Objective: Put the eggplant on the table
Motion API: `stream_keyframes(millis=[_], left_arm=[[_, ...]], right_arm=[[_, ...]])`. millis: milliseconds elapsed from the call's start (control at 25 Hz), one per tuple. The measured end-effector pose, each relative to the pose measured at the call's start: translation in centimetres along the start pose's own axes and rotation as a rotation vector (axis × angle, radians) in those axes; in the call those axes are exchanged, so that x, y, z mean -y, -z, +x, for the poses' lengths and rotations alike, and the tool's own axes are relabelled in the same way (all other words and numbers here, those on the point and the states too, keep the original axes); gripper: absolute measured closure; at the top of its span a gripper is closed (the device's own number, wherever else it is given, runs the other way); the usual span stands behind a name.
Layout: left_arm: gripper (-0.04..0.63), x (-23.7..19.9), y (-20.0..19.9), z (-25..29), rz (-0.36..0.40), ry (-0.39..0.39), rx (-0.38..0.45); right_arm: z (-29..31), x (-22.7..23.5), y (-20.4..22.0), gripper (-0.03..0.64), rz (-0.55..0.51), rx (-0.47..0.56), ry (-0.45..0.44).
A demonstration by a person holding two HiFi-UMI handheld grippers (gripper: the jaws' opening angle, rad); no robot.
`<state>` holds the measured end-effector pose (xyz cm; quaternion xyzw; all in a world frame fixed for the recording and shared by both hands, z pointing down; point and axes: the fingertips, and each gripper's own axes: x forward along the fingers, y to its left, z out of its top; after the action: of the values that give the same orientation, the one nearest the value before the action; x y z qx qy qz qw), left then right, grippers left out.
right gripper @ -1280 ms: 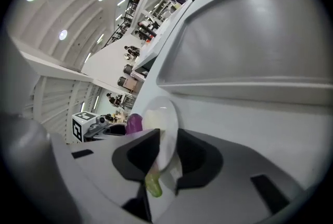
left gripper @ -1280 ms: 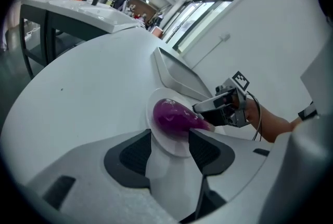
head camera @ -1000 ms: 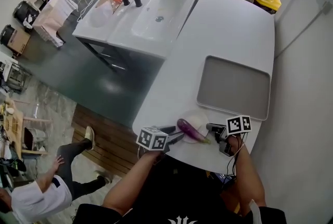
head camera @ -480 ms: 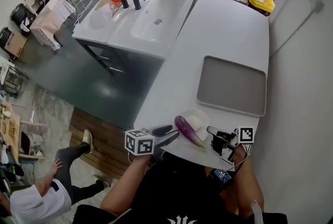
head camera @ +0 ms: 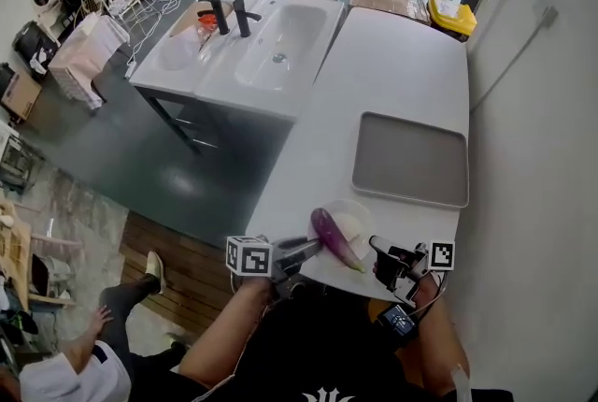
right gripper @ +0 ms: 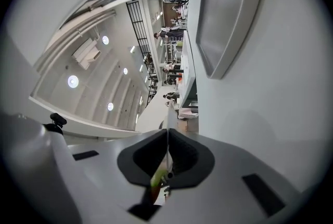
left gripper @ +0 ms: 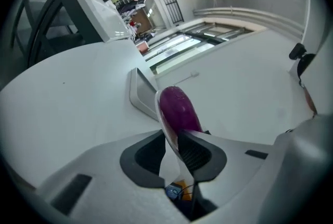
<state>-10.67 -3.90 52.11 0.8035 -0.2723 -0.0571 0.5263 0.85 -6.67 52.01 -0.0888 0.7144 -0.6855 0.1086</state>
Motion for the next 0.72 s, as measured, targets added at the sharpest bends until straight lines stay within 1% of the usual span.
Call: stream_keyframes(millis=[120, 280, 400, 480, 520, 600, 680, 720], left_arm=[[0.537, 1.8, -0.4, -0.9, -0.039, 0.047, -0.001], [0.572, 3.9, -0.5, -2.6, -0.107, 0.089, -0.049], [0.581, 4.6, 0.0, -4.0, -0.14, 0.093, -0.095], [0.581, 4.6, 0.7, -4.8, -0.17, 0.084, -0.118], [0.581, 4.6, 1.0, -5.3, -0.187, 0.084, -0.125], [0.58, 4.2, 1.9, -6.3, -0.22, 0.078, -0.141], [0.58, 3.7, 3.1, -7.2, -0.26, 0.07, -0.162], [0.58, 3.5, 3.7, -7.5, -0.278, 0.079, -0.171]], right_arm=[[-0.2, -1.5, 1.1, 0.607, -0.031, 0.018, 0.022], [0.0, -4.4, 3.2, 0.607, -0.148, 0.0, 0.062], [0.2, -5.9, 4.9, 0.606, -0.22, -0.002, 0.107], [0.4, -5.8, 5.7, 0.607, -0.246, 0.009, 0.136], [0.5, -5.5, 6.2, 0.607, -0.245, 0.012, 0.149], [0.8, -4.4, 7.5, 0.607, -0.206, 0.006, 0.167], [0.7, -3.1, 9.1, 0.609, -0.133, 0.0, 0.178], [0.6, -2.6, 9.9, 0.609, -0.093, 0.003, 0.173]])
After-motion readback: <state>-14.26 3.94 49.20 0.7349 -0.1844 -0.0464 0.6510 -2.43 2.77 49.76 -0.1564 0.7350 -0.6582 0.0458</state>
